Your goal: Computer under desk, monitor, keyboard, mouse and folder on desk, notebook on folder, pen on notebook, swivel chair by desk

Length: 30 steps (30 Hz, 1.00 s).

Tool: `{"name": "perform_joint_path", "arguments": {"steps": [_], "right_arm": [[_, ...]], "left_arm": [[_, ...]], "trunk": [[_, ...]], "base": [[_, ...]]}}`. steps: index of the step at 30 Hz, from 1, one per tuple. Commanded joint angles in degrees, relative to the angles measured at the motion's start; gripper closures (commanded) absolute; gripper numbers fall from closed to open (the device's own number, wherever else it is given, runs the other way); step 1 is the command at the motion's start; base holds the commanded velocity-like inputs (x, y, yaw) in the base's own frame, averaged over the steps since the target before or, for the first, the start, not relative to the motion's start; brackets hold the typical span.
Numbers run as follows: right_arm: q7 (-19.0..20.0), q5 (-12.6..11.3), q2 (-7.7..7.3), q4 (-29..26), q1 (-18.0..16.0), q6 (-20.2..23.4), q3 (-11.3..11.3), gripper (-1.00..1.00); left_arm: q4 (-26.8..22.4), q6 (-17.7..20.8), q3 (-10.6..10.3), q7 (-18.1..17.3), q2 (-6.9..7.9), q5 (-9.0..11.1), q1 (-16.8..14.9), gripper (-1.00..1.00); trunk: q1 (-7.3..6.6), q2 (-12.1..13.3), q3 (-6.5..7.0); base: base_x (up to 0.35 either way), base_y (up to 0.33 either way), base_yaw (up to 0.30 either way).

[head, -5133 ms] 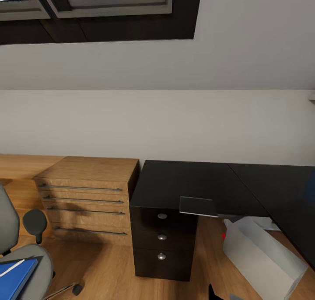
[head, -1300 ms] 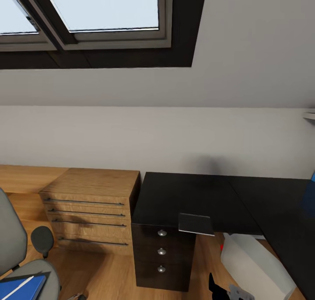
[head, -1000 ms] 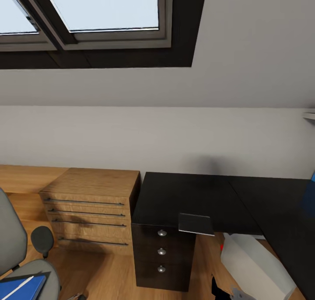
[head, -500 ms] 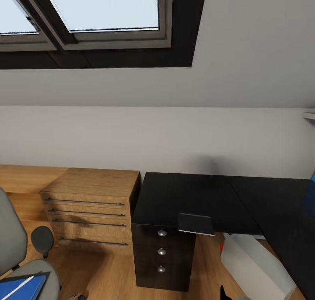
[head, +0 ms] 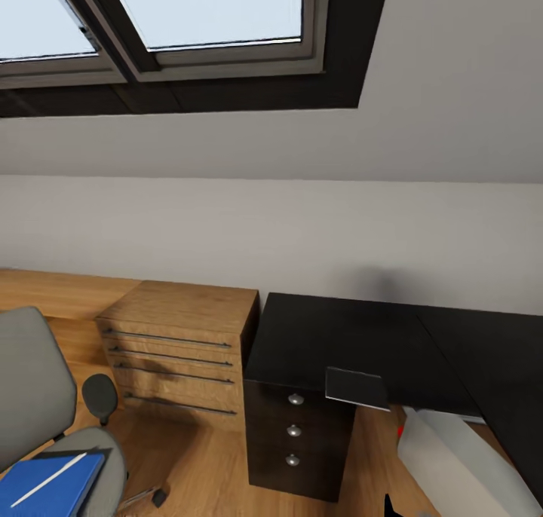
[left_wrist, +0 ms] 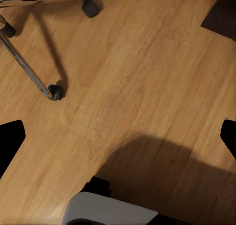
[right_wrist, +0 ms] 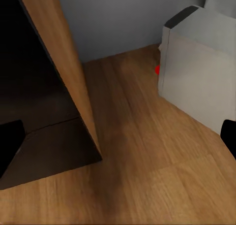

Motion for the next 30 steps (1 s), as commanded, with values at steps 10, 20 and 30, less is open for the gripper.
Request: {"name": "perform_joint_path", "arguments": {"steps": [10,20,30], "right_arm": [[0.2,3.6,0.0,0.2,0.0,-0.2,3.2,-1.0],[0.2,4.1,0.11,0.3,0.0,-0.2,3.7,-1.0],[0.2,4.1,0.0,0.3,0.0,-0.2,3.7,-1.0]], "left_arm": [[1.8,-0.3,-0.5,-1.5,0.0,0.4,-0.1,-1.0],[1.8,-0.3,-0.5,-1.6,-0.01,0.3,-0.1,-1.0],[1.8,-0.3,-0.5,-1.6,-0.03,0.3,-0.1,-1.0]], "trunk": [[0.0,-0.1,-0.79],[0.0,-0.1,-1.5],[0.0,-0.1,-2.21]], "base": [[-0.021,0.051,0.173],[-0.141,0.143,0.173],[-0.009,0.004,0.173]]}}
